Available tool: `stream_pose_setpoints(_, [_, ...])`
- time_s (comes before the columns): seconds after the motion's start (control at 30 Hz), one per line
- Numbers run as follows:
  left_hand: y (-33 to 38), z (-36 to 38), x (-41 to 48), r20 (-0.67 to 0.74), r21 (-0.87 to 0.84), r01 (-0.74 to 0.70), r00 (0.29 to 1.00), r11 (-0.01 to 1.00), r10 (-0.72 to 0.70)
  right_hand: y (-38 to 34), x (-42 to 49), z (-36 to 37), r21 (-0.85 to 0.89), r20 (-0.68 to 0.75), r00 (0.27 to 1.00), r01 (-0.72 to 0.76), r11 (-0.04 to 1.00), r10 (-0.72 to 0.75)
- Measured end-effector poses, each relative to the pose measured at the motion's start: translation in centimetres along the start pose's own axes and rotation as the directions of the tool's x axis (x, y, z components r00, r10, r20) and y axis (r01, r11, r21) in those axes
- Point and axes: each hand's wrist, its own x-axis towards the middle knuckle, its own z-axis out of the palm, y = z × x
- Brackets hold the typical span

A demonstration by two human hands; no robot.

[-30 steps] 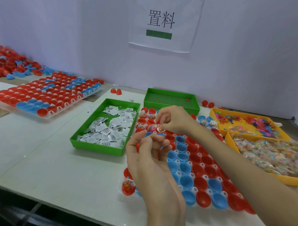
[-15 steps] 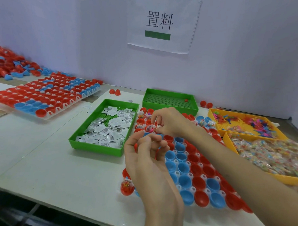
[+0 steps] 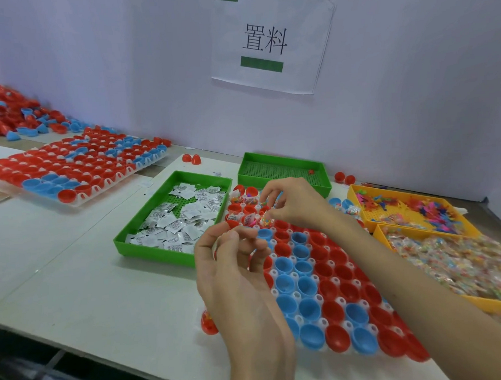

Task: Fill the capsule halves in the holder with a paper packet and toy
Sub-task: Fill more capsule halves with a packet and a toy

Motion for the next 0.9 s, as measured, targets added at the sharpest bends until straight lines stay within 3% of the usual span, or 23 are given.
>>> stream_pose_setpoints(0.13, [1.9, -0.7, 2.0, 0.183, 0.091, -0.065, 0.982, 0.994, 0.047, 0.9, -0.9, -2.1, 0.025, -0.114, 0.993, -0.020, 0.999, 0.023])
stream_pose_setpoints(0.2, [4.1, -1.4, 4.7, 0.349, 0.300, -0.206, 0.932, 0.931, 0.094, 2.6, -1.9, -4.0, 0.032, -0.210, 0.975, -0.072, 0.997, 0.077])
stream_pose_setpoints(0.23, [5.2, -1.8, 6.4, 0.428, 0.451, -0.328, 0.896, 0.830, 0.122, 3.7, -2.5, -5.1, 0.042, -0.253, 0.961, -0.109, 0.993, 0.116])
stream_pose_setpoints(0.33, [7.0, -2.5, 11.4, 0.589, 0.738, -0.578, 0.803, 0.347, 0.086, 8.1, -4.9, -8.0, 0.075, -0.341, 0.893, -0.284, 0.956, 0.292])
stream_pose_setpoints(0.47, [6.0, -3.0, 17.0, 0.543, 0.800, -0.574, 0.817, -0.176, -0.195, 14.2, -7.7, -9.4, -0.008, -0.336, 0.774, -0.572, 0.820, 0.536])
stream_pose_setpoints(0.57, [4.1, -3.7, 18.7, 0.429, 0.726, -0.539, 0.840, -0.426, -0.332, 16.2, -8.5, -8.3, -0.114, -0.187, 0.772, -0.632, 0.767, 0.608])
stream_pose_setpoints(0.63, [3.1, -4.0, 19.0, 0.458, 0.698, -0.548, 0.836, -0.461, -0.301, 16.7, -8.2, -7.5, -0.109, -0.137, 0.801, -0.596, 0.795, 0.582])
stream_pose_setpoints(0.77, [2.6, -4.4, 19.0, 0.520, 0.759, -0.549, 0.834, -0.349, -0.182, 16.4, -7.1, -7.0, -0.075, -0.169, 0.853, -0.510, 0.857, 0.493])
stream_pose_setpoints(0.9, [2.6, -4.9, 18.9, 0.542, 0.789, -0.555, 0.831, -0.265, -0.125, 16.2, -7.3, -6.6, -0.020, -0.232, 0.831, -0.523, 0.852, 0.505])
